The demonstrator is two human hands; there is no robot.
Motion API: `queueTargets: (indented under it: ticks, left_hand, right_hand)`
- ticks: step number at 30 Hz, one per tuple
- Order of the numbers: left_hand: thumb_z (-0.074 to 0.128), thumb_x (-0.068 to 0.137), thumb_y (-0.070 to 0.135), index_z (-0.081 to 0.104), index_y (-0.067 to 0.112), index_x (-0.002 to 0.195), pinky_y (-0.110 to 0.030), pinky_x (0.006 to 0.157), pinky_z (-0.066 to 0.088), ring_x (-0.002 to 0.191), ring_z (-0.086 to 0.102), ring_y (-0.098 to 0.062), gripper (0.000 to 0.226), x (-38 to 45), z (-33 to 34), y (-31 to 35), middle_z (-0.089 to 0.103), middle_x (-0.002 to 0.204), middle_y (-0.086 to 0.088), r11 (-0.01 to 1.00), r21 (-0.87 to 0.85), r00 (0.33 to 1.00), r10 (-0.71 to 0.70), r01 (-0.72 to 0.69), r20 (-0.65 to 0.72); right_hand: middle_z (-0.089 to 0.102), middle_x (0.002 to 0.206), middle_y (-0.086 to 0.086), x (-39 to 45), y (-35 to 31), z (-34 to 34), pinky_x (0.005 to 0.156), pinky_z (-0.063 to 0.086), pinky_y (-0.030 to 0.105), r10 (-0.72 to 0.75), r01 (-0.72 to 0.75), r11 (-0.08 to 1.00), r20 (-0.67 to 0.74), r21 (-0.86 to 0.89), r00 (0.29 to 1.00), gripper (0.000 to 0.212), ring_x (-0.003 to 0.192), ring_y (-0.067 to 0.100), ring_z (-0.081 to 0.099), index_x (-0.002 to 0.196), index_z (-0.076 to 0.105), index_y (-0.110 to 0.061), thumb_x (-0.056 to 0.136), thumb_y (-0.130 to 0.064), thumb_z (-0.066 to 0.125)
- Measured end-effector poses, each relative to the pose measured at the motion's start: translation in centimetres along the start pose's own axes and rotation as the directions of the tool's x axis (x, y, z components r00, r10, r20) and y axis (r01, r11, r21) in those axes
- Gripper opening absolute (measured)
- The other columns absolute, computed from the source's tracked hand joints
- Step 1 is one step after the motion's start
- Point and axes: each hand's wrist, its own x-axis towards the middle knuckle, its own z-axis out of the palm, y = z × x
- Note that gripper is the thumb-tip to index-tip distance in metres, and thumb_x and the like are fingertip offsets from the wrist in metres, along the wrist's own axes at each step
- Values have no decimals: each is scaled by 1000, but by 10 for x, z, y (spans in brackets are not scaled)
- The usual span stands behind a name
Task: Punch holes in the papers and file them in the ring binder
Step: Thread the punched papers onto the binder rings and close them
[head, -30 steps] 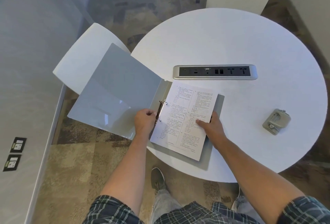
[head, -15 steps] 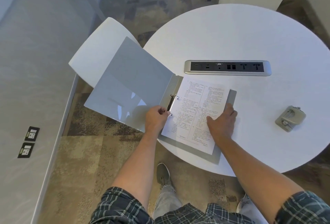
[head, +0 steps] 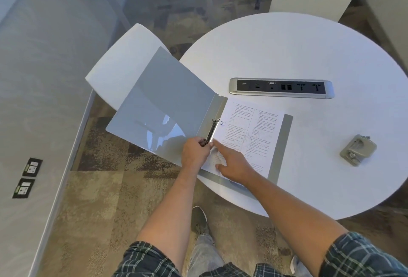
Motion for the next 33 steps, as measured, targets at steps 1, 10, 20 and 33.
queueTargets:
  ticks: [1,10,20,33]
  left_hand:
    - [75,88,40,74,14,108,-41,88,58,95,68,-21,32,0,0,-1,72,97,2,1000,-6,1000,2,-2,5]
    - [76,90,24,68,16,118,-27,85,49,98,62,-15,30,3,2,-11,66,104,5,987,-156,993,-12,30,115]
    - [86,80,17,64,16,121,-20,85,49,101,62,-17,47,10,5,-34,65,117,-2,903,-415,969,-8,114,248]
    - [89,76,15,68,12,118,-29,92,52,101,59,-20,47,17,8,-41,66,116,-9,873,-471,967,-3,126,255]
  right_hand:
    - [49,156,4,0,0,0,117,36,41,0,0,1000,2,-11,1000,82,142,29,47,162,22,-32,95,-23,67]
    - [-9,173,-8,3,3,1,127,12,40,4,-5,1000,208,2,978,109,157,22,12,164,-14,-29,93,-23,68]
    - [-29,167,-12,11,14,9,129,-9,37,-31,22,999,266,38,963,117,156,4,-13,159,-24,-32,92,-25,71]
    - [-31,165,-16,16,20,18,126,-11,36,-19,9,999,262,39,965,118,150,-2,-18,157,-25,-36,92,-26,73]
